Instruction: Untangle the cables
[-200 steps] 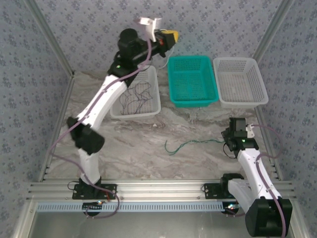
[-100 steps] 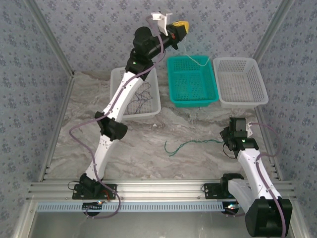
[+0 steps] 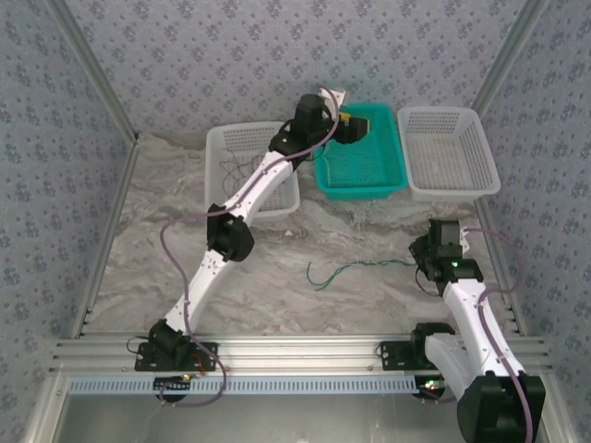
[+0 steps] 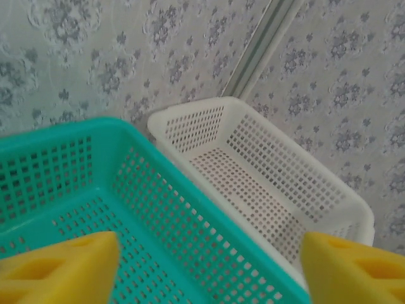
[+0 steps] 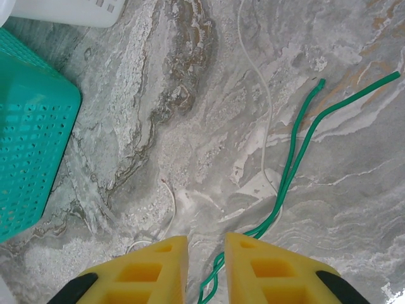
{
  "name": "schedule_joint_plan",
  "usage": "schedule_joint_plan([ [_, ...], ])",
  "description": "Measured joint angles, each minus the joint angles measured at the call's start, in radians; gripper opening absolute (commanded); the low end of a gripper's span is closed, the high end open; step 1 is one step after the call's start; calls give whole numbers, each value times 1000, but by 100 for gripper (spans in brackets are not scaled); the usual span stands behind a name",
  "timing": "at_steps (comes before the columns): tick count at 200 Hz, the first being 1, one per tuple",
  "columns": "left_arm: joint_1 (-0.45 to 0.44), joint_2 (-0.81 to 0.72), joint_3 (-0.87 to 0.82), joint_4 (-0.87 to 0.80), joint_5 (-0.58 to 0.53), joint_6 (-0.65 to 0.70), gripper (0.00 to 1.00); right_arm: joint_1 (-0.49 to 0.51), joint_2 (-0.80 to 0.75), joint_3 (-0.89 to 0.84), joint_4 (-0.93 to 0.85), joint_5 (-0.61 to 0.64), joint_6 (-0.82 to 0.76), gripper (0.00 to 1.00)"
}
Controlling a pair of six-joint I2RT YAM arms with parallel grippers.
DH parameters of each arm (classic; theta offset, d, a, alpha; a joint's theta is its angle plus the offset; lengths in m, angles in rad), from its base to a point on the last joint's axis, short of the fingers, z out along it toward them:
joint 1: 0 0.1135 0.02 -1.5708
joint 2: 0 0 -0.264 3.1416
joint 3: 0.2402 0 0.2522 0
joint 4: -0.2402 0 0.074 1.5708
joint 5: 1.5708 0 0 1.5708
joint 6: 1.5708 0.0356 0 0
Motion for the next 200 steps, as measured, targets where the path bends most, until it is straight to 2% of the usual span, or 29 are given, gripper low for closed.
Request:
schedule_joint_plan([
  [16, -10, -27, 0, -88, -24, 21, 87, 0, -5, 0, -1, -5, 0, 24],
  [46, -46, -145, -53, -249, -150, 50, 87, 2, -25, 0, -7, -8, 1, 25],
  [57, -55, -196, -94, -271, -150, 31, 87, 4, -31, 0, -8, -11, 1, 25],
  [74, -64, -207, -77, -304, -110, -22, 87, 12, -40, 0, -3, -23, -8, 33],
  [83, -63, -192, -46, -341, -82, -49, 87, 18, -46, 0, 14, -38, -39, 45],
  [97, -63, -168, -16, -383, -45, -84, 87, 39, -61, 0, 73, -61, -122, 84],
  [110, -63, -161, -15, -410, -23, -108, 87, 70, -79, 0, 156, -83, -227, 99],
  [131, -63, -161, -14, -422, 4, -136, 87, 127, -84, 0, 357, -127, -421, 100],
  [150, -63, -167, -14, -417, 29, -159, 87, 176, -21, -3, 603, -173, -577, 100],
  [172, -60, -182, -14, -414, 59, -184, 87, 224, 152, 5, 894, -229, -728, 100],
  [200, -58, -210, -13, -389, 95, -217, 86, 261, 435, 87, 1108, -279, -860, 100],
])
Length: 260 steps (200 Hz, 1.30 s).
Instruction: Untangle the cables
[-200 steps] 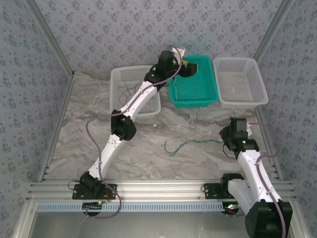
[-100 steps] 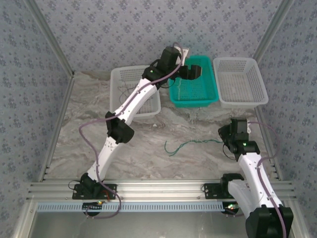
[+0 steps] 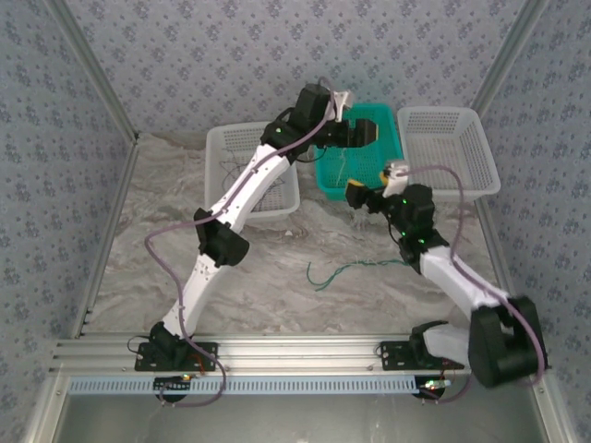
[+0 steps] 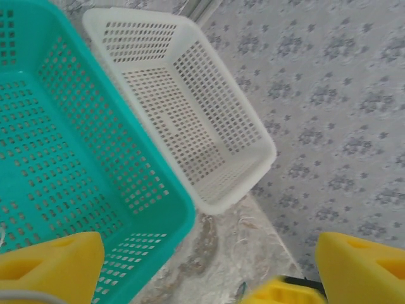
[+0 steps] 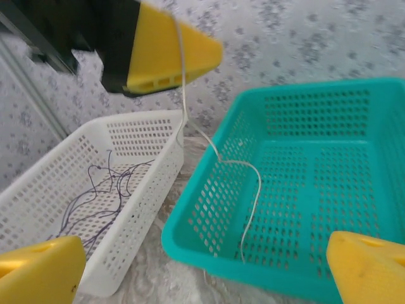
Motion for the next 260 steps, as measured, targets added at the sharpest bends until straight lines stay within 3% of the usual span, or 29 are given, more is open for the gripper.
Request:
schedule_joint_plan([
  [40, 0, -25, 8, 36, 27, -37, 86, 9, 315, 130, 315, -14, -40, 99],
  [54, 0, -30, 10, 47, 39, -48, 86, 9, 396, 182, 379, -12, -37, 88],
  [95, 4, -42, 10, 54, 49, -63, 86, 9, 533, 298, 472, 21, -25, 0],
  [136, 13, -57, 10, -16, 35, -11, 86, -9, 495, 338, 343, 94, 50, 0],
  [185, 21, -86, 10, -141, 14, 70, 86, -149, 505, 679, -45, 287, 196, 0],
  [228, 10, -174, 10, -225, -32, 156, 87, -116, 605, 812, -167, 274, 201, 0],
  [260, -8, -294, -47, -240, -69, 218, 88, -75, 744, 949, -367, 248, 200, 2],
])
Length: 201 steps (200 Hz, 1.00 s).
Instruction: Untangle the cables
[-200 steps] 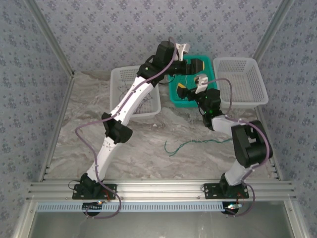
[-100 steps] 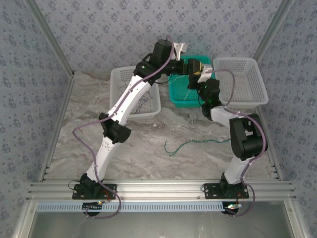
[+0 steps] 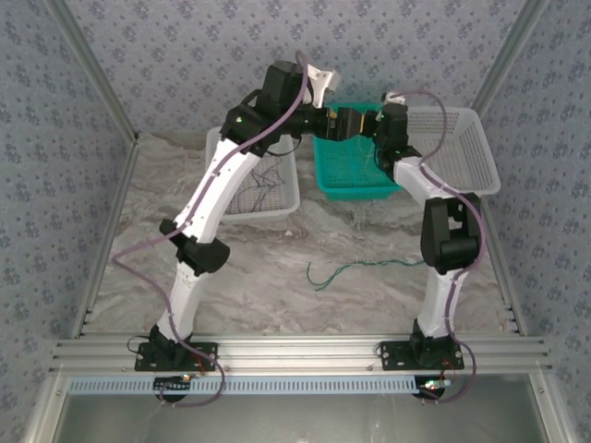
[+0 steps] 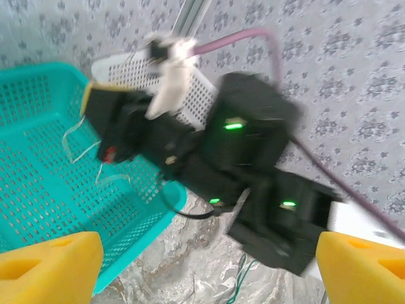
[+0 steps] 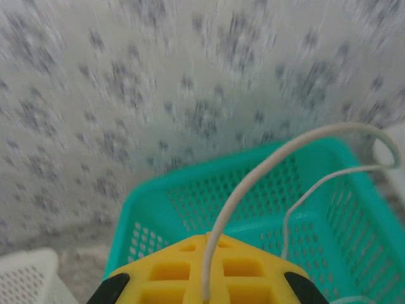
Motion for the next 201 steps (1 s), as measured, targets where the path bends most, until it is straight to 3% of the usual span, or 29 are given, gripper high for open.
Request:
schedule_joint_plan([
  [15, -8, -68, -77, 12, -12, 17, 88, 14, 80, 103, -127, -21, 9, 30],
  [42, -16, -185, -287, 87, -31, 36, 89, 26, 196, 298, -415, -49, 43, 60],
  [45, -17, -198, -316, 98, -34, 37, 89, 26, 198, 306, -441, -52, 37, 67],
  [49, -18, -216, -355, 110, -39, 39, 89, 26, 198, 311, -479, -51, 55, 89],
  [58, -18, -254, -444, 143, -48, 43, 89, 26, 187, 312, -540, -51, 66, 99],
  [94, -19, -472, -899, 359, -59, 53, 90, 19, 31, 216, -666, -44, 93, 99],
  [130, -48, -682, -1287, 603, -53, 70, 87, -16, -282, 59, -687, -77, 121, 99],
  [161, -113, -674, -1384, 669, -55, 92, 86, -72, -662, -218, -720, -88, 179, 99],
  [201, -244, -481, -1415, 691, -91, 97, 86, -86, -1114, -659, -814, -72, 257, 98],
])
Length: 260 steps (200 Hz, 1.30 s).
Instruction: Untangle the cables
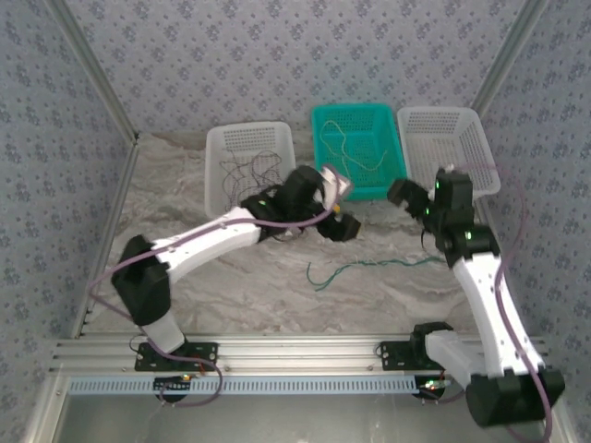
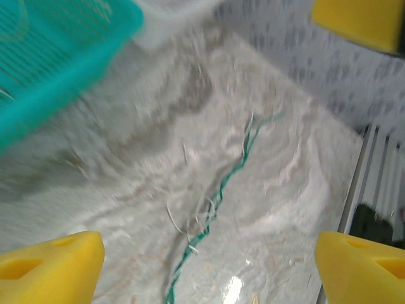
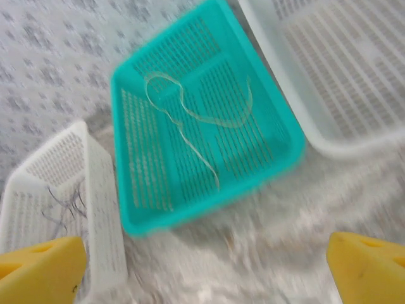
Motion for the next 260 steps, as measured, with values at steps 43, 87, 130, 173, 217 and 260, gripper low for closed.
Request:
schedule_joint_plan([
  [43, -53, 209, -31, 56, -29, -143, 81, -6, -105, -128, -103, 13, 48, 97],
  [87, -73, 287, -41, 128, -59, -293, 62, -6, -55, -167, -85, 10, 73, 97],
  [130, -92, 336, -25, 151, -92, -394, 12, -6, -17, -168, -52, -2, 88, 98],
  [173, -90, 339, -5, 144, -107, -407, 0, -6, -40, -198, -28, -1, 75, 100],
  [217, -90, 249, -3, 73, -108, -372, 0, 12, -117, -287, 108, -19, -4, 100],
  [260, -89, 14, 25, -74, -119, -258, 0, 161, -257, -582, 494, -86, -231, 100],
])
